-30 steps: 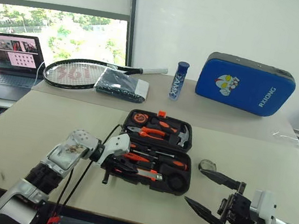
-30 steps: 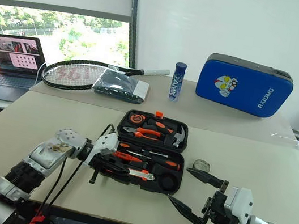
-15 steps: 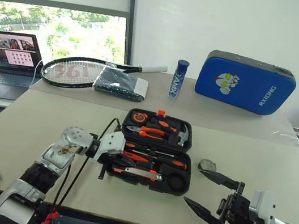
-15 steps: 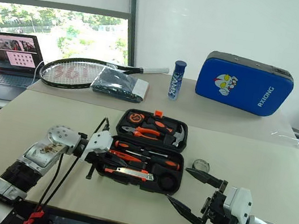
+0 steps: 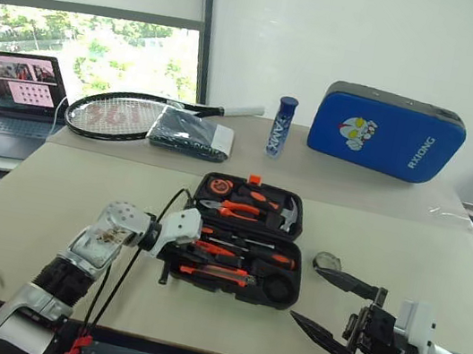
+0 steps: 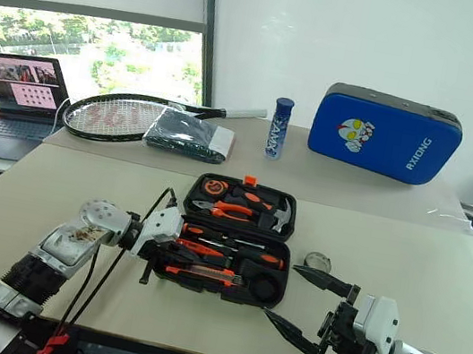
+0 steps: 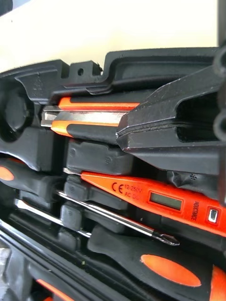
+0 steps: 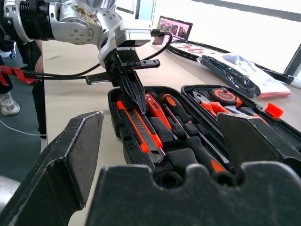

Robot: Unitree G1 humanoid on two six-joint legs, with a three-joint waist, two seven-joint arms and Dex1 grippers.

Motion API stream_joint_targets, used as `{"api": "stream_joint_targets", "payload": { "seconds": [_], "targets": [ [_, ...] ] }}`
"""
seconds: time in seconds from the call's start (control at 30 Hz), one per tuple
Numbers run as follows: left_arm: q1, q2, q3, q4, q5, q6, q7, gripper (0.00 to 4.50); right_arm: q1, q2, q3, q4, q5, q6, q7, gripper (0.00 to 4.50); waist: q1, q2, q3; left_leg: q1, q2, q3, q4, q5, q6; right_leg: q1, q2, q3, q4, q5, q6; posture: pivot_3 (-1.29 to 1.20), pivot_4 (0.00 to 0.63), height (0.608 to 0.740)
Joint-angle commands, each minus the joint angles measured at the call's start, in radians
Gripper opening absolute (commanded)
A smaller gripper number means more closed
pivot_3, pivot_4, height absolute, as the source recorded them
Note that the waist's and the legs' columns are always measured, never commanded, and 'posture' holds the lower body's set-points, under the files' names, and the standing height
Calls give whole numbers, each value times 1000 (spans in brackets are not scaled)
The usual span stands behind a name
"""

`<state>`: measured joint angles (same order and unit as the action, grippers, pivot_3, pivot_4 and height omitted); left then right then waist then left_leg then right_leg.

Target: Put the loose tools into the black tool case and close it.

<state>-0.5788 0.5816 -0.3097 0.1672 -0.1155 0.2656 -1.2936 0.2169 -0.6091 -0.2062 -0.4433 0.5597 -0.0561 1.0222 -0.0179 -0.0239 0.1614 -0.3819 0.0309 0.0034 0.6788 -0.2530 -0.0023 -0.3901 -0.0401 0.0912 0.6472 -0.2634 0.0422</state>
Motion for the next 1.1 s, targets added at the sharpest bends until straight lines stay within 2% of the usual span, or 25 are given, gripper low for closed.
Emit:
{"api": "stream_joint_targets", "payload": {
  "seconds": [0.03, 0.1, 0.2, 0.37, 0.43, 0.47, 0.53, 0.73, 0.87, 0.9, 1.0, 1.1],
  "targets": [
    [48, 5, -84, 45, 90, 63, 40, 23, -9, 4, -9, -23, 6, -20, -4, 4500, 1, 1, -1, 0, 0, 0, 0, 0, 0, 0, 0, 0, 0, 0, 0, 0, 150, 740],
    [51, -8, -79, 57, 91, 68, 71, 23, -11, 5, -7, -24, 4, -20, -6, 4500, 1, 2, -2, 2, 0, 0, 0, 0, 0, 1, 0, 0, 0, 0, 0, 0, 150, 740],
    [73, -15, -59, 21, 33, -2, 30, 23, -12, 6, -7, -24, 4, -19, -9, 4500, 5, 2, -3, 5, 0, 0, 0, 0, 0, 4, 0, 1, 0, -2, 4, 0, 150, 740],
    [113, -6, 101, -51, -145, -109, -43, 23, 29, -15, -75, -23, 25, -13, -5, 4500, 1, 2, -4, 4, 1, 1, -1, 0, 0, 2, 0, 2, 0, -2, 4, 0, 150, 740],
    [121, 7, 198, -80, -249, -55, -53, 23, 70, -29, -120, -17, 42, -3, 6, 4500, 2, 2, -3, 1, 1, 1, -1, 0, 0, -1, 0, 2, 0, -2, 2, 0, 150, 740],
    [126, 12, 237, -85, -278, -68, -51, 420, 89, -32, -139, -12, 43, -8, 11, 4500, 2, 1, -3, -3, 1, 1, -1, 0, 0, -4, 0, 2, 0, 1, -3, 0, 150, 740],
    [145, 52, 303, -94, -320, -57, -59, 759, 143, -37, -188, 12, 38, -26, 26, 4500, 3, 0, -2, -7, 1, 0, 0, 0, 0, -9, 0, 1, 1, 1, -4, 0, 150, 740],
    [243, 139, 456, -68, -372, -154, -109, 2851, 285, -5, -310, 139, -13, -130, 67, 4500, 2, -1, -2, -9, 0, 2, -1, 0, 0, -11, -1, 2, 0, 1, -3, 0, 150, 740],
    [327, 186, 558, -8, -401, -177, -120, 4242, 329, 15, -340, 220, -47, -190, 68, 4500, -2, -1, -1, -8, 1, 3, -1, 0, 0, -12, -1, 2, 0, 1, -4, 0, 150, 740],
    [351, 193, 574, -6, -406, -179, -126, 4453, 331, 12, -337, 229, -54, -190, 67, 4500, -4, -1, -1, -8, 1, 3, -1, 0, 0, -12, 0, 2, 0, 0, -3, 0, 150, 740],
    [395, 196, 601, -22, -420, -191, -127, 4453, 281, -22, -306, 211, -71, -141, 36, 4500, -8, -1, -1, -6, 2, 5, -1, 0, 0, -11, -1, 4, 1, 0, -1, 0, 150, 740],
    [403, 194, 593, -58, -441, -174, -137, 4453, 140, -120, -241, 177, -87, 15, -13, 4500, -11, -2, 0, -6, 3, 6, 0, 0, 0, -11, -1, 5, 1, 1, 1, 0, 150, 740]
  ]
}}
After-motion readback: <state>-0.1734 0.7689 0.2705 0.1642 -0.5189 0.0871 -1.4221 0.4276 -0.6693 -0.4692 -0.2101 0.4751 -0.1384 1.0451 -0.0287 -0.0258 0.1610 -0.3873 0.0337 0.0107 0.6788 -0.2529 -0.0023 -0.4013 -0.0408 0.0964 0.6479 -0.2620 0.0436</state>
